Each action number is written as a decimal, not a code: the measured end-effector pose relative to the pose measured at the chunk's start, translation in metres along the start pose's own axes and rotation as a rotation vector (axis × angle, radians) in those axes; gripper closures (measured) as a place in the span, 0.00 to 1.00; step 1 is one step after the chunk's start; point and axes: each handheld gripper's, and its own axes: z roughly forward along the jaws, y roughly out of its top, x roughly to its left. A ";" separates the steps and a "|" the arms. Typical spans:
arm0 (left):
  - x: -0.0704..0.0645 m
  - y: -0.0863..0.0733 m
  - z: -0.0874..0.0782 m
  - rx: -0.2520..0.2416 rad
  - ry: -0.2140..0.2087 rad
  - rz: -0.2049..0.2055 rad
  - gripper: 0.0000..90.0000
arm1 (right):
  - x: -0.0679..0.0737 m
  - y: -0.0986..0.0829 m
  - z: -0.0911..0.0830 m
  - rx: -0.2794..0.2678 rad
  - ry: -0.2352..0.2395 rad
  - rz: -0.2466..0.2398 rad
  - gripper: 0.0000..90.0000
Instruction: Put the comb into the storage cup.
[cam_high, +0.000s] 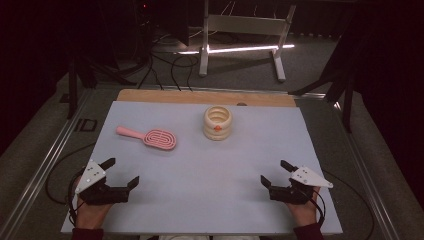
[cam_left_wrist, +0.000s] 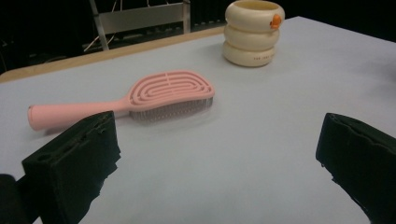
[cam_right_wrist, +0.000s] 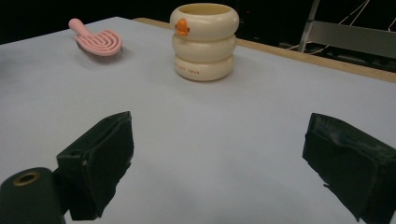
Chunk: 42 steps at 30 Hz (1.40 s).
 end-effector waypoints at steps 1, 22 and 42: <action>0.000 -0.001 0.001 0.002 -0.002 -0.002 0.00 | 0.000 -0.001 0.000 0.000 -0.003 0.004 0.10; 0.002 0.012 0.003 0.040 0.053 0.055 0.00 | -0.003 -0.004 -0.004 -0.004 -0.035 0.026 0.08; 0.015 0.035 0.016 0.050 0.030 0.081 0.00 | -0.006 -0.005 -0.006 -0.009 -0.042 0.042 0.08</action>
